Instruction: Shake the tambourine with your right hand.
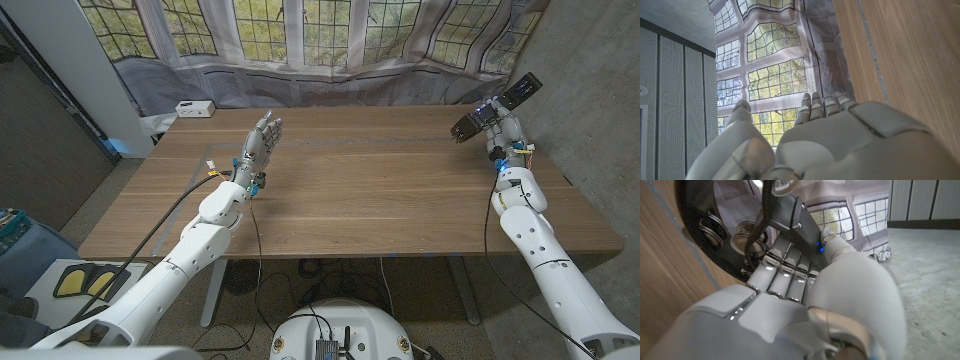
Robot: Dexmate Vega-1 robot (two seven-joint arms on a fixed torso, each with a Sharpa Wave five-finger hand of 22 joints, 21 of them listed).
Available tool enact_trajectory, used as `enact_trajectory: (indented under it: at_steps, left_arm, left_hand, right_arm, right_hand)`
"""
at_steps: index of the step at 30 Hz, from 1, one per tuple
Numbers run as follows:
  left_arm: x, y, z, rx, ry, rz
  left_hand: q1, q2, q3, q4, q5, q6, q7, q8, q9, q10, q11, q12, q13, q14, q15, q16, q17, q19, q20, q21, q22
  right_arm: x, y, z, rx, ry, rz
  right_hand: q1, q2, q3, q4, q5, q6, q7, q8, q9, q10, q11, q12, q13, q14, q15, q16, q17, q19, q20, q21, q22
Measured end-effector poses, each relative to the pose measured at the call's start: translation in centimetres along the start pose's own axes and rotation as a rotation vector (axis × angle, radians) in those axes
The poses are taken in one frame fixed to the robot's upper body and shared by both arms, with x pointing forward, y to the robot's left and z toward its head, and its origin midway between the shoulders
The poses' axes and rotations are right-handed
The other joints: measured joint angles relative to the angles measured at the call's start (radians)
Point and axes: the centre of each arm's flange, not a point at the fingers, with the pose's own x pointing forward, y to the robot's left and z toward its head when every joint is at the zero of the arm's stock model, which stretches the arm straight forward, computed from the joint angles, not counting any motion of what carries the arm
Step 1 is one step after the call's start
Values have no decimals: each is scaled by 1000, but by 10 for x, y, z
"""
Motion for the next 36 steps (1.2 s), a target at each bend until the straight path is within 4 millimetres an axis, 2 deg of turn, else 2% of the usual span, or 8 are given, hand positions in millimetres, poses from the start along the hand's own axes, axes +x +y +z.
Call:
enact_trajectory:
  at_steps: [7,8,24,31,36]
  left_arm:
    - [0,1,0,1,2,0]
    - [0,1,0,2,3,0]
    - [-3,2,2,4,0,4]
    - [-5,3,3,4,-4,4]
    - [-6,2,3,4,-6,4]
  left_hand:
    - [0,0,0,0,0,0,0,0,0,0,0,0,0,0,0,0,0,0,0,0,0]
    - [0,0,0,0,0,0,0,0,0,0,0,0,0,0,0,0,0,0,0,0,0]
    - [0,0,0,0,0,0,0,0,0,0,0,0,0,0,0,0,0,0,0,0,0]
    - [0,0,0,0,0,6,6,0,0,0,0,0,0,0,0,0,0,0,0,0,0]
    - [0,0,4,-4,0,6,6,0,0,0,0,0,0,0,0,0,0,0,0,0,0]
  right_arm:
    - [5,6,4,-63,21,43]
    - [4,22,18,-239,-70,130]
    - [10,64,34,-507,-134,342]
    - [5,99,42,-739,-195,483]
    - [-1,123,41,-903,-221,573]
  right_hand:
    - [0,0,-2,2,0,0,0,0,0,0,0,0,0,0,0,-1,4,-4,4,1,0]
    - [0,0,-2,2,0,0,0,0,0,0,0,0,0,0,0,-1,4,-4,4,1,0]
    - [2,-2,-2,3,-1,6,6,-3,-1,4,4,-4,0,0,0,-6,13,-18,11,1,0]
    - [1,-1,-5,5,-4,6,6,-4,-1,4,4,-4,0,0,0,-6,14,-20,9,1,0]
    - [1,-1,-5,5,0,9,9,-4,-1,9,-2,-4,0,0,0,-7,18,-25,14,6,0]
